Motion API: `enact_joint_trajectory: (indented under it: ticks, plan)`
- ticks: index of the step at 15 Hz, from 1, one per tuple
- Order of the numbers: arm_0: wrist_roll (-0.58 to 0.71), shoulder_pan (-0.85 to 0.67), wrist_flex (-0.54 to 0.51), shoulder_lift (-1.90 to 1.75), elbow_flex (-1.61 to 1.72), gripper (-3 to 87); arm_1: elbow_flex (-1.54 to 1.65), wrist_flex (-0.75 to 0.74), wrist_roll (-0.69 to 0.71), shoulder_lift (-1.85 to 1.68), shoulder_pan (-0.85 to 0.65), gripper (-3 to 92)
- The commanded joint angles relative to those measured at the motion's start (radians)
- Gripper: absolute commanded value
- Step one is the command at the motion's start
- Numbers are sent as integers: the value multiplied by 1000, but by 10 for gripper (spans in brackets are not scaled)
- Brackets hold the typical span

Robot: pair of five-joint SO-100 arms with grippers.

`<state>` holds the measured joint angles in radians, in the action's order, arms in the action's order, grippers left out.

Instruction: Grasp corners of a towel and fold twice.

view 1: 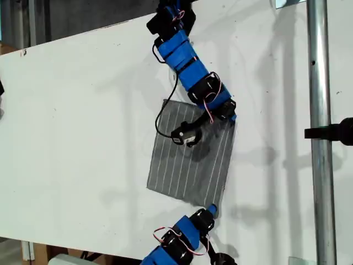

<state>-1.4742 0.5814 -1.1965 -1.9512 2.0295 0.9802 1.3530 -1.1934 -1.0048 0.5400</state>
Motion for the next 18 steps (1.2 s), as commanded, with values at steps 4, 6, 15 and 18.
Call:
enact_joint_trajectory:
  ticks: [4,6,15,18]
  plan:
    - [356,-548,-202,-293,69,-31,141,333,17,-169,-304,-2]
    - [597,-825,-216,-341,64,-31,307,359,34,-284,-437,-2]
    - [815,-1039,80,-454,216,-31,494,328,178,-609,-626,-2]
    - [696,-988,212,-449,445,-30,526,295,81,-448,-506,-2]
